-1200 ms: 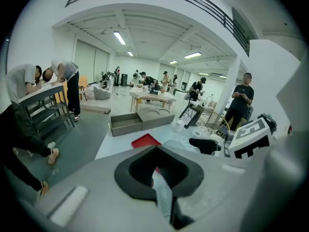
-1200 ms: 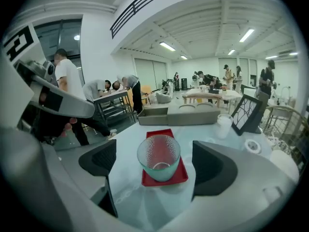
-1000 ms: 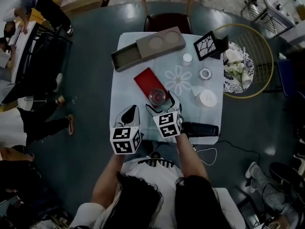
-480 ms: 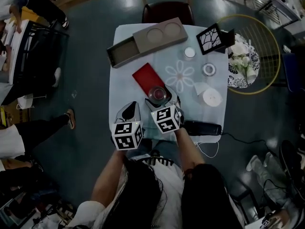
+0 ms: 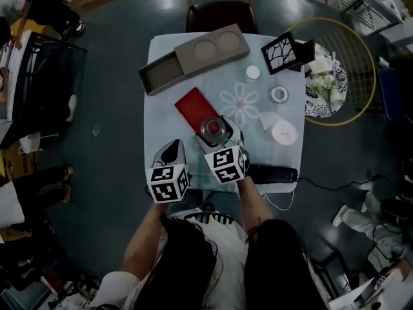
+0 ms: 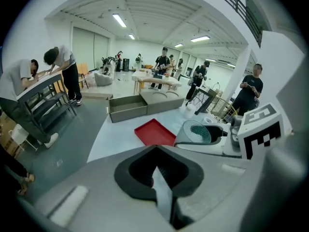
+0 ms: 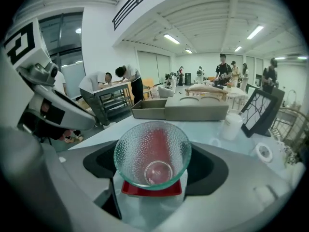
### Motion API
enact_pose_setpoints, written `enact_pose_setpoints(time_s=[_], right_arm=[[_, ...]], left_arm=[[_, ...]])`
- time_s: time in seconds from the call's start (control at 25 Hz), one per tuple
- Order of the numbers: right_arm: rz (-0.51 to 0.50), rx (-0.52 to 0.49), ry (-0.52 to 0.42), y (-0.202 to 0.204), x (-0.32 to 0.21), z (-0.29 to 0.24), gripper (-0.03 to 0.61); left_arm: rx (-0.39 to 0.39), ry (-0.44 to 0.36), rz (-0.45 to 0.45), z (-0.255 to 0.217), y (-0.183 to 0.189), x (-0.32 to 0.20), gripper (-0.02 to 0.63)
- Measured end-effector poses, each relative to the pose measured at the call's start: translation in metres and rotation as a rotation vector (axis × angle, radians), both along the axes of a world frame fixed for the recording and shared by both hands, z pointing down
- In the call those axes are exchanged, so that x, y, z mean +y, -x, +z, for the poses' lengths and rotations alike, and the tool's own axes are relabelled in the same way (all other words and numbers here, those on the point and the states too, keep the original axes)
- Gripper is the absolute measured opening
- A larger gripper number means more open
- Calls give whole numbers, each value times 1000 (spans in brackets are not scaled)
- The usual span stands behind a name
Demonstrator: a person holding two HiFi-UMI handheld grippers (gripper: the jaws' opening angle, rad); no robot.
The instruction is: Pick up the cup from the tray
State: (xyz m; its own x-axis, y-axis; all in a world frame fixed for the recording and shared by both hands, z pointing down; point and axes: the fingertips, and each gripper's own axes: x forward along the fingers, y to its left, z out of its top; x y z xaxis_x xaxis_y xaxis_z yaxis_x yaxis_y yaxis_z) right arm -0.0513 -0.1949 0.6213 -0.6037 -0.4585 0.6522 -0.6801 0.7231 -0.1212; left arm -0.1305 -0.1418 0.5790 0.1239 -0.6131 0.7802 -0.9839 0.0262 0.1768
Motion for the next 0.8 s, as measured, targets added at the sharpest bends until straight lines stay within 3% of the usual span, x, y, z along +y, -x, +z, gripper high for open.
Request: enact_pose_setpoints(time_s=[0.8], right_arm=[[292,-3,-21,-87,-45,-15,421]], left_arm=[[83,-18,192,3,-62,-25,0]])
